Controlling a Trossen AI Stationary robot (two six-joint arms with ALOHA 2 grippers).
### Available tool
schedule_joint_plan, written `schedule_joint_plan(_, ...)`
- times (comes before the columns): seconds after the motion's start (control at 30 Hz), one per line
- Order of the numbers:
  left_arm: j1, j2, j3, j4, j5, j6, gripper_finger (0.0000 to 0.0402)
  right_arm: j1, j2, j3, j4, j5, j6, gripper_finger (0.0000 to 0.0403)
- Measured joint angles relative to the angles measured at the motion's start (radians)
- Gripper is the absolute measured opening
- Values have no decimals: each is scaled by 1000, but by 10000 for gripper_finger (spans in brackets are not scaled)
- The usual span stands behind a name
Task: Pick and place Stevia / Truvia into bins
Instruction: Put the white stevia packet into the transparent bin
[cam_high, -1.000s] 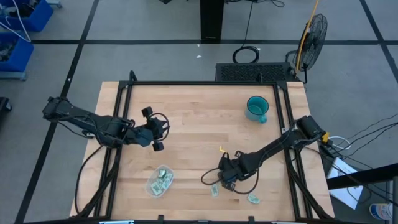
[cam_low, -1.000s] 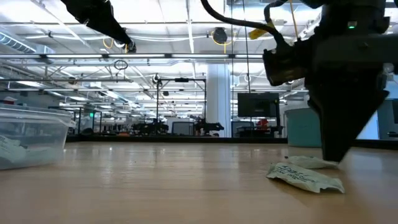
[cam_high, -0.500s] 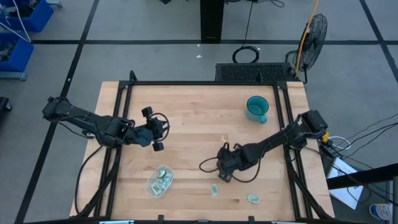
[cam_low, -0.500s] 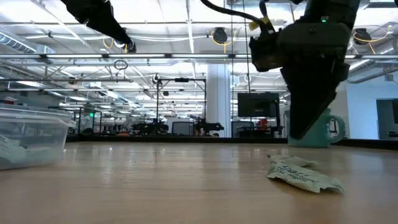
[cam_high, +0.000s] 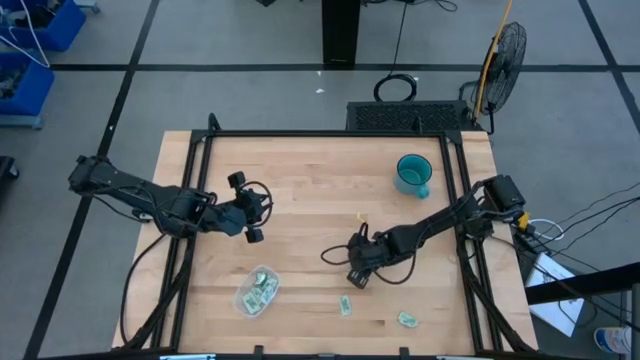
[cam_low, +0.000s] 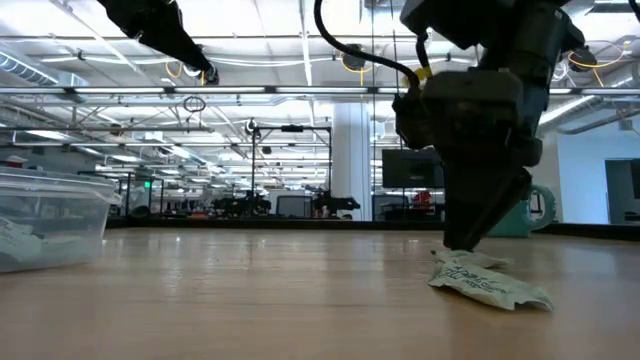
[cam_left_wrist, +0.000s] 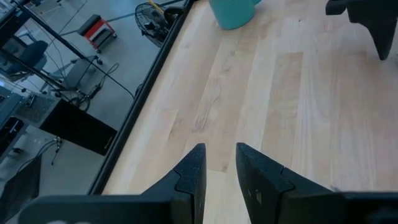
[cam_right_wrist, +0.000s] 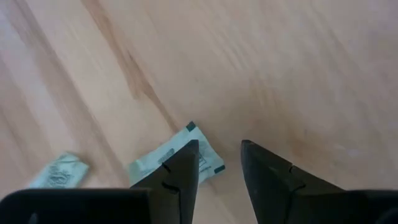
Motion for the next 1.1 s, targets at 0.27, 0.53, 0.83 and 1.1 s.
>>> schedule_joint_plan(0.27, 0, 0, 0, -1, 0, 2, 95, 0, -1, -2, -2, -15, -16, 116)
schedule_joint_plan(0.53, 0, 0, 0, -1, 0, 1, 95, 3, -48, -4, -24, -43, -8, 116)
schedule_joint_plan(0.83, 0, 0, 0, 0, 0, -4, 95, 17, -28, -4, -37, -52, 21, 116)
schedule_joint_plan(1.1, 0, 0, 0, 0, 1, 0, 95, 35, -24, -4, -34, -70, 28, 116)
